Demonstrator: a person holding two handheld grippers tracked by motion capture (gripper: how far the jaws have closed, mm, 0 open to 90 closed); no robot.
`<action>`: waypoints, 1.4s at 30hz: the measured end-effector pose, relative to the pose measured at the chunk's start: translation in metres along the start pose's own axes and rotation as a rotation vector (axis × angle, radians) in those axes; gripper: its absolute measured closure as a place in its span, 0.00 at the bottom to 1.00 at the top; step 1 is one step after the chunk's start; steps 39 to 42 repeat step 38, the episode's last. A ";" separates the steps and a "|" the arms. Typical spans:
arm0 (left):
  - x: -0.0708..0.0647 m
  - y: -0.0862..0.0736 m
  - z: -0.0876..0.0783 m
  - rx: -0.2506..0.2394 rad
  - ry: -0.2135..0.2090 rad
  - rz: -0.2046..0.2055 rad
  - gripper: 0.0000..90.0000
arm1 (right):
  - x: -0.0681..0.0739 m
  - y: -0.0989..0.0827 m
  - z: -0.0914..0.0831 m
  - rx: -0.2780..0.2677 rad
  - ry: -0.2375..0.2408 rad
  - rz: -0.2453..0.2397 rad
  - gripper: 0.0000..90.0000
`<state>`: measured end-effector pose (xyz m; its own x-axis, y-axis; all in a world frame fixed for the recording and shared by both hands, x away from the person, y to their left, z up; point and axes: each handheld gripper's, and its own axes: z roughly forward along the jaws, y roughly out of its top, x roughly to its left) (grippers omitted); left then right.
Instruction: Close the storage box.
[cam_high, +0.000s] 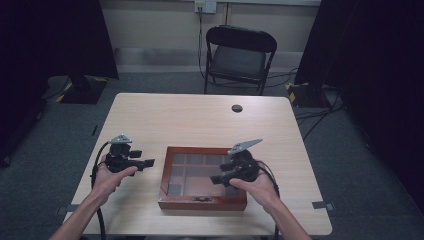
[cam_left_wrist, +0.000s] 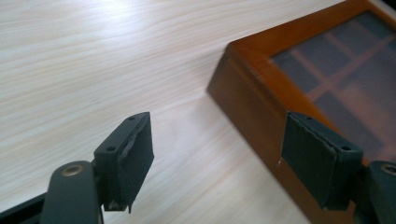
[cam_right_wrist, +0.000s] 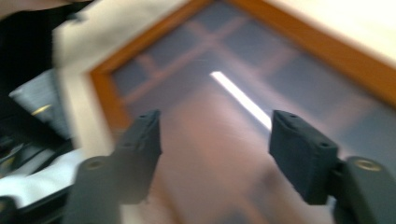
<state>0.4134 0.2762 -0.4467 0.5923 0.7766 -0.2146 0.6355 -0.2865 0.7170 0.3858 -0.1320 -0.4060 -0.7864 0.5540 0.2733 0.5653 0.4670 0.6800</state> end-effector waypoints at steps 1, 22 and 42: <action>0.002 0.001 0.001 0.023 0.026 0.021 0.27 | -0.007 -0.002 -0.006 -0.016 -0.035 0.015 0.28; 0.020 -0.018 0.026 0.168 0.157 0.001 0.23 | -0.108 -0.091 -0.024 0.064 -0.610 0.381 0.16; 0.010 -0.036 0.043 0.023 0.216 0.094 0.00 | -0.102 -0.106 -0.006 -0.091 -0.662 0.266 0.00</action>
